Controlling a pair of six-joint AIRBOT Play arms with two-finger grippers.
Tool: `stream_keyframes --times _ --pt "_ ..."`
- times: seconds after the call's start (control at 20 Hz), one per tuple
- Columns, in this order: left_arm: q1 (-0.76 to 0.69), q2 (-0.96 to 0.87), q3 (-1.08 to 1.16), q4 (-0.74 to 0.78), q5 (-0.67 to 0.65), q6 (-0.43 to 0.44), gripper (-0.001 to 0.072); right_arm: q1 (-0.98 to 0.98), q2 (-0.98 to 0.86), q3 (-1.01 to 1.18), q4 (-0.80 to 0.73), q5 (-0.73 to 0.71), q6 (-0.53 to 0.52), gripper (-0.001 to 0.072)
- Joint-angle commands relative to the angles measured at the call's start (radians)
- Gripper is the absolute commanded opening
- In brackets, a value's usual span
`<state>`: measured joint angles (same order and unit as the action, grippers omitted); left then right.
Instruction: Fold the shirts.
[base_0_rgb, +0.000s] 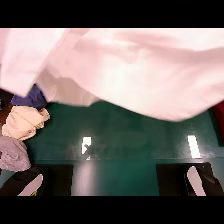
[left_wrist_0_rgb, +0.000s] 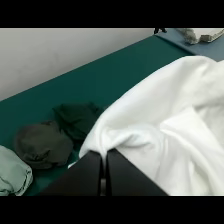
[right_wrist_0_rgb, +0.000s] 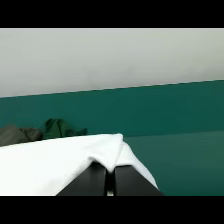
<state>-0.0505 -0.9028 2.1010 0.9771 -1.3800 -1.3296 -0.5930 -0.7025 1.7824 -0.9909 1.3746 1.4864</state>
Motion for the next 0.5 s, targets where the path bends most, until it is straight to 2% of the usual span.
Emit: stream_keyframes --times 0.0,0.15,0.25,0.35,0.45 --pt "0.001 0.003 0.01 -0.007 -0.003 -0.001 0.0022 -0.061 -0.108 0.118 0.005 0.197 0.1 0.0019" --pt "0.001 -0.046 -0.113 -0.003 -0.058 0.001 0.0022 0.028 -0.247 0.105 -0.002 0.385 0.149 0.0019" --pt "0.002 -0.101 -0.251 -0.004 -0.124 0.001 0.0022 0.142 -0.33 0.01 -0.008 0.451 0.148 0.002" --pt "0.001 -0.172 -0.401 -0.005 -0.178 0.002 0.0023 0.268 -0.409 -0.134 -0.016 0.444 0.143 0.002" --pt "0.001 -0.235 -0.556 -0.004 -0.179 0.005 0.0023 0.397 -0.484 -0.292 -0.094 0.345 0.093 0.002"
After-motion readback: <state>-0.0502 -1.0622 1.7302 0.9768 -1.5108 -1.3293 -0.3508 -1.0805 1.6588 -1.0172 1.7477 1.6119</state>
